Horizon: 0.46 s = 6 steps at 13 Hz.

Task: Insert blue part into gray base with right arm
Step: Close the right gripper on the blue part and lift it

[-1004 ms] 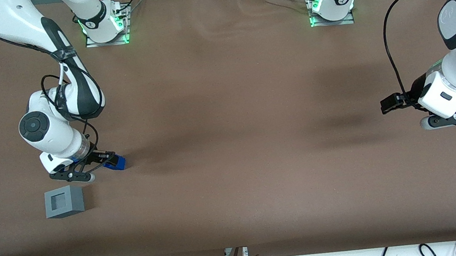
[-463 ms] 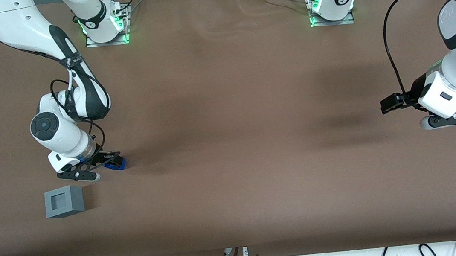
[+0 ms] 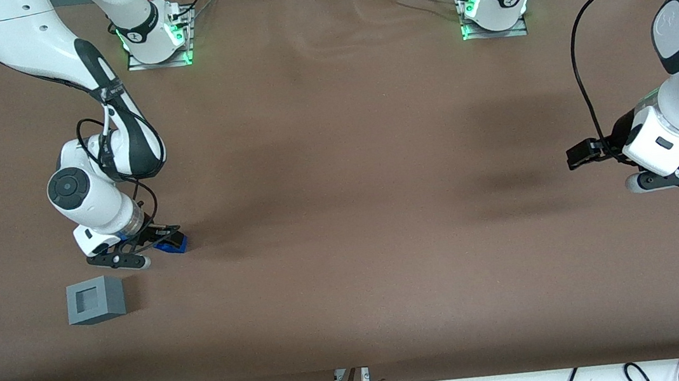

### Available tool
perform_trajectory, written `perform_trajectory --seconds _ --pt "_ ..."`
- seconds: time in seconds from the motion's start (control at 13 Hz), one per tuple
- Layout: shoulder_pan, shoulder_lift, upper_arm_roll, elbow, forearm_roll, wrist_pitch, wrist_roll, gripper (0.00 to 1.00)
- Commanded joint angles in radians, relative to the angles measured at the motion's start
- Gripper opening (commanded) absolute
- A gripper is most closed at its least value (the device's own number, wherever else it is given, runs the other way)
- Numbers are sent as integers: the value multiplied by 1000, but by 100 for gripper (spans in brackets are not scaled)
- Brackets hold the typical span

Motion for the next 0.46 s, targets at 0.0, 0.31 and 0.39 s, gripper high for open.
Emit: perform_trajectory --seconds 0.0,0.31,0.39 --pt "4 -11 3 -24 9 6 17 93" --pt "5 -13 14 -14 9 6 6 42" --pt "4 -16 14 -11 7 6 -2 41"
